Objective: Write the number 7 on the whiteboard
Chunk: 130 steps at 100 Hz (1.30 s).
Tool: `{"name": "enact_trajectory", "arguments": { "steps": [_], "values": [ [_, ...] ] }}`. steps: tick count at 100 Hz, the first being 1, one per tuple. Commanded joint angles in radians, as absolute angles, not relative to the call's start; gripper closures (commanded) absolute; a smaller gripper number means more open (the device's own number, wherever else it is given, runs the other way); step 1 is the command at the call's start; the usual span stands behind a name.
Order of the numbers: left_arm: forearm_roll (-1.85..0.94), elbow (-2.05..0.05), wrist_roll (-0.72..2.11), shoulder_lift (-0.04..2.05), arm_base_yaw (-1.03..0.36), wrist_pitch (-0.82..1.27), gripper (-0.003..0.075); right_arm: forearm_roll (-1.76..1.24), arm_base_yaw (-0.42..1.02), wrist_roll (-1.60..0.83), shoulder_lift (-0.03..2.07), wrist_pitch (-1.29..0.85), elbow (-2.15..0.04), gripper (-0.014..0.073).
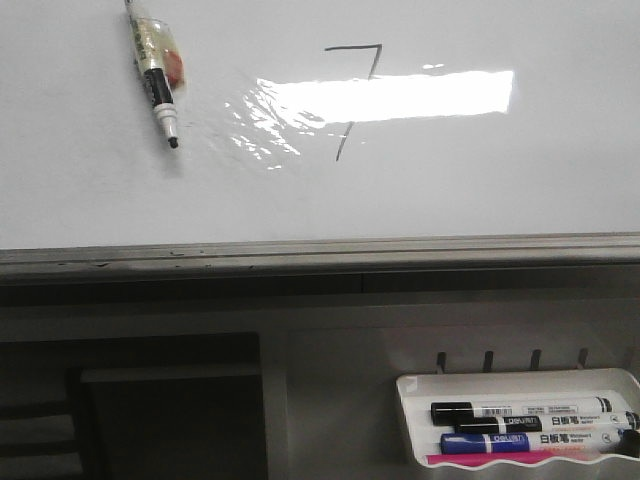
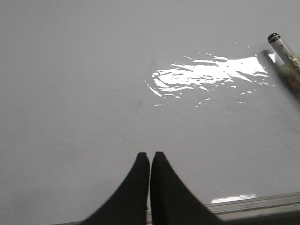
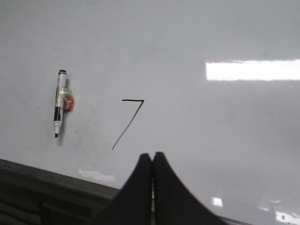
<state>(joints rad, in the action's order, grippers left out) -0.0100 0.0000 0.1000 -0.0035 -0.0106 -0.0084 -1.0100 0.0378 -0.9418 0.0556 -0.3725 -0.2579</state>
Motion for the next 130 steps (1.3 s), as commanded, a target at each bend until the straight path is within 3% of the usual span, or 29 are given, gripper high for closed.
{"name": "enact_trajectory", "arguments": {
  "steps": [1,95,102,120,130],
  "values": [
    [-0.013,0.035,0.090,-0.034,-0.010,-0.077,0.0741,-1.038,0.032,-0.953,0.067,-0.324,-0.284,0.0657],
    [-0.013,0.035,0.090,-0.034,-0.010,-0.077,0.0741,-0.999,0.032,-0.950,0.067,-0.247,-0.258,0.0657],
    [-0.013,0.035,0.090,-0.034,-0.010,-0.077,0.0741,-0.821,0.022,-0.809,0.067,-0.187,-0.227,0.0657],
    [-0.013,0.035,0.090,-0.034,-0.010,-0.077,0.0741,-0.106,0.006,-0.176,0.067,-0.019,-0.116,0.0657],
    [-0.013,0.035,0.090,-0.034,-0.010,-0.077,0.0741,0.034,0.006,-0.099,0.067,0.063,-0.053,0.0657]
  ]
}}
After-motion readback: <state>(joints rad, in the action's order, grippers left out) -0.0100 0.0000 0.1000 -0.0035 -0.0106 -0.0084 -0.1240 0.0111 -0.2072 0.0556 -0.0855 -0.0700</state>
